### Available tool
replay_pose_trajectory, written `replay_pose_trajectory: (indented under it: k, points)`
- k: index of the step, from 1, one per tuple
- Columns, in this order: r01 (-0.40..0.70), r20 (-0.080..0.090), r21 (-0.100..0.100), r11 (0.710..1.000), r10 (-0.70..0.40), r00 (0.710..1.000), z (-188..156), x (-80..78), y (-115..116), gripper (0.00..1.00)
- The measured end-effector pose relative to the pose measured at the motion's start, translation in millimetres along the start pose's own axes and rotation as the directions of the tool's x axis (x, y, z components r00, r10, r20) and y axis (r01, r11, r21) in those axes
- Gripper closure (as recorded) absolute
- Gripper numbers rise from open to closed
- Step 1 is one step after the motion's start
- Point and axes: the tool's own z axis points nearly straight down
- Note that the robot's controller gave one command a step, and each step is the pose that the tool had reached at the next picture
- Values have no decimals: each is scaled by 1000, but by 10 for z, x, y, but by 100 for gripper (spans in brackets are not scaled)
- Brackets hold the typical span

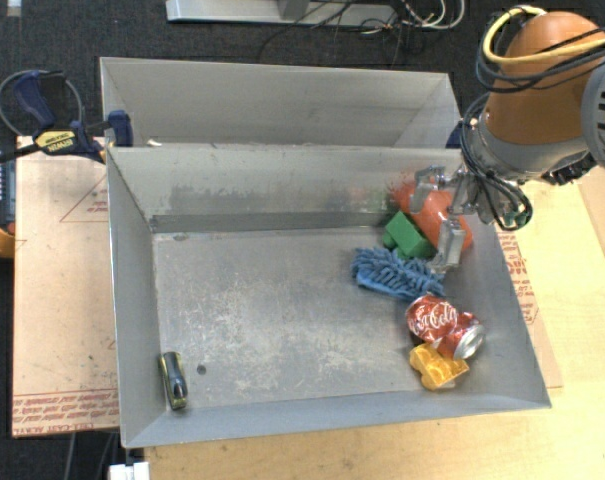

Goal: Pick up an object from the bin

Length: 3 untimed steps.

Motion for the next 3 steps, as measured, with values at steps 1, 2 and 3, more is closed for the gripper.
replay_pose_trajectory:
  k: [1,2,3]
  points:
    - [3,8,1,1000,-3,1000,-52,-14,7,0]
    - [220,9,3,976,-220,975,1009,-12,-371,0]
    - [256,17,3,967,-256,966,1334,-35,-475,0]
